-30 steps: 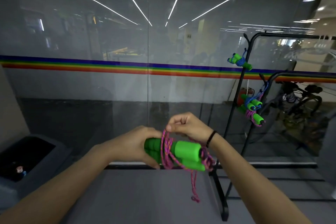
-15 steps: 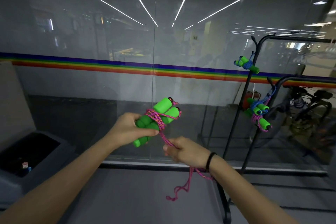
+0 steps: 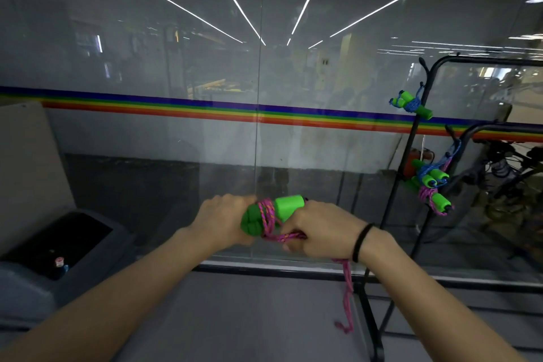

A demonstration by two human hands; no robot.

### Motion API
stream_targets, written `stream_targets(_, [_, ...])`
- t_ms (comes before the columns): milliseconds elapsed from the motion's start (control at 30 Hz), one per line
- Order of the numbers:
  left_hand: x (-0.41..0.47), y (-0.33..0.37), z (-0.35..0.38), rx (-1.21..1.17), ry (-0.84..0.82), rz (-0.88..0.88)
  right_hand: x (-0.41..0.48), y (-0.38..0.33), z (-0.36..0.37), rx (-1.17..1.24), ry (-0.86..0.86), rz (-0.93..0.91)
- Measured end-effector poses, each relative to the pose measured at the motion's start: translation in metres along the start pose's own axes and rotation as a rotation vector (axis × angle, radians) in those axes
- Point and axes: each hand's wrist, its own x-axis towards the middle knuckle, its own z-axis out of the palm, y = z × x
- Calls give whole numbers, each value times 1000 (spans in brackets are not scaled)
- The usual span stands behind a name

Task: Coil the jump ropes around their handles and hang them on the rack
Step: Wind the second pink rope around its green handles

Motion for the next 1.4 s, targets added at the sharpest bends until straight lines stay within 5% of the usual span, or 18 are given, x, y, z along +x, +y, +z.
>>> stream_targets(133, [-4,11,-6,69,-325,203,10,4,-18,14,-53,-69])
stream_targets(300, [-11,10,-15,-194,-497,395,23,25,-18,487,-57,-70])
stream_targets(433, [-14,4,-13,-762,-410,335,26,42,6,844,-52,38])
stream_targets(600, [-14,5,-3,-1014,-281,263,5,26,8,1290,99,199])
stream_targets(633, [-14,5,-2,-1037,-256,254,6,26,15,1414,48,177])
stream_targets(700, [-14,5,0,-1069,-216,232,15,33,35,1653,38,-202])
stream_targets(733, [-13,6,1,-1093,-203,212,18,40,43,1753,77,-176])
stream_targets(800, [-11,6,3,-1165,-177,162,22,46,52,1752,22,152])
stream_targets(867, [-8,5,5,-1245,-141,97,20,47,57,1558,46,283])
stream_targets(1400, [7,-48,-21,-1367,216,-371,-9,59,53,1228,180,278])
